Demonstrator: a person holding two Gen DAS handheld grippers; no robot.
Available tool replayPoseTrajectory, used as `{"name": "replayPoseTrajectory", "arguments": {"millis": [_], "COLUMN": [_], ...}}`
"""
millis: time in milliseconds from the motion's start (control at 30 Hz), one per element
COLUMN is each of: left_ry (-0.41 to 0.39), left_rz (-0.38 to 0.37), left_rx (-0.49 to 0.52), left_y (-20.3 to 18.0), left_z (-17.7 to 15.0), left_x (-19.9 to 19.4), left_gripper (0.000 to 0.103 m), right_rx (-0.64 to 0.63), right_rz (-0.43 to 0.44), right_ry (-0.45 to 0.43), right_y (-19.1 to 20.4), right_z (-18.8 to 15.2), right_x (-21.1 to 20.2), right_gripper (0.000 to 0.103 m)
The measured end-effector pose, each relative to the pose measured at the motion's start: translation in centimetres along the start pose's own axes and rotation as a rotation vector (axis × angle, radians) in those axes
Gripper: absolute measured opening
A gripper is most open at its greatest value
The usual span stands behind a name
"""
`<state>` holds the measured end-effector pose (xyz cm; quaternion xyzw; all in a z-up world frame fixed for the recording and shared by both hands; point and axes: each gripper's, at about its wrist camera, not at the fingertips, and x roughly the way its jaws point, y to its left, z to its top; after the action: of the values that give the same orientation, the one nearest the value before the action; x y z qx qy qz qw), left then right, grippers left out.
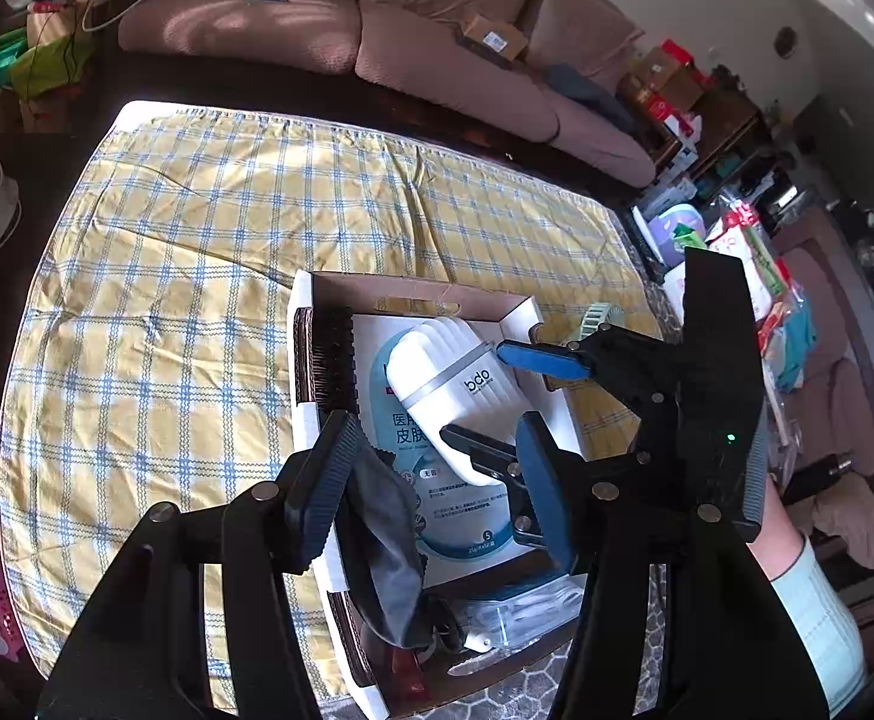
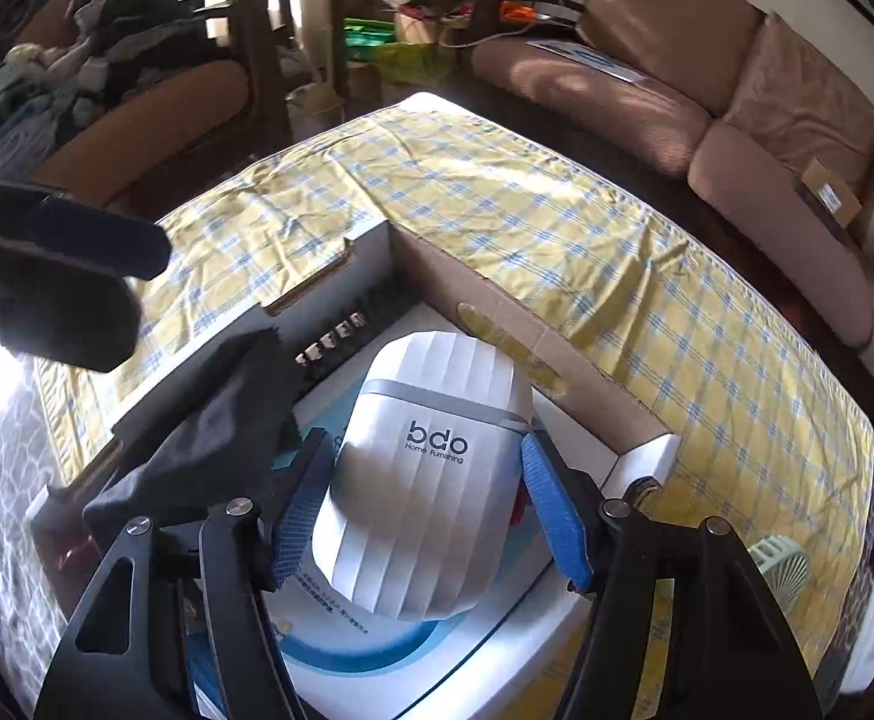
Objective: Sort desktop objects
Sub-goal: 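Lower the gray cloth into the box beside the white humidifier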
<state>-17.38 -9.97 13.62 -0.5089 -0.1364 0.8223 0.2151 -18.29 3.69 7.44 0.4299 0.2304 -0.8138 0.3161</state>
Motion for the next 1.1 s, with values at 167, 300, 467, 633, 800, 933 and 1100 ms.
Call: {"name": "replayPoseTrajectory", "arguments": {"millis": [167, 300, 467, 633, 800, 933, 1100], "left_ry": [-0.006, 0.004, 0.012, 0.073, 0.090, 0.105, 0.092], "left_rz": [0.014, 0.009, 0.036, 0.071, 0.082, 0.045, -0.016], "left_rx": [0.002, 0.016, 0.037, 0.082, 0.079, 0.046, -0.013], "left_y": [0.0, -1.0, -2.3, -3.5, -3.1, -2.3, -0.8], "left_z": [0.9, 2.1, 4.1, 4.9, 4.4, 3.7, 3.5], "left_x": [1.2, 3.5, 6.4, 9.0, 10.0, 10.0, 8.7], "left_gripper": [0.056, 0.057, 0.057, 0.057, 0.056, 0.056, 0.061], "right_rx": [0.169, 0.182, 0.155, 0.191, 0.268, 0.290, 0.308], "right_rz": [-0.071, -0.023, 0.036, 0.028, 0.098, 0.076, 0.051], "right_ry": [-0.050, -0.101, 0.010, 0.014, 0.036, 0.067, 0.032], "right_y": [-1.9, -1.4, 0.5, 1.0, 1.7, 1.4, 0.3], "right_z": [-2.1, -3.8, -3.8, -4.6, -5.8, -5.4, -4.7], "right_x": [-4.0, -6.1, -3.2, -3.5, -3.5, -1.9, -1.8], "right_gripper": [0.082, 0.080, 0.052, 0.050, 0.050, 0.052, 0.051]}}
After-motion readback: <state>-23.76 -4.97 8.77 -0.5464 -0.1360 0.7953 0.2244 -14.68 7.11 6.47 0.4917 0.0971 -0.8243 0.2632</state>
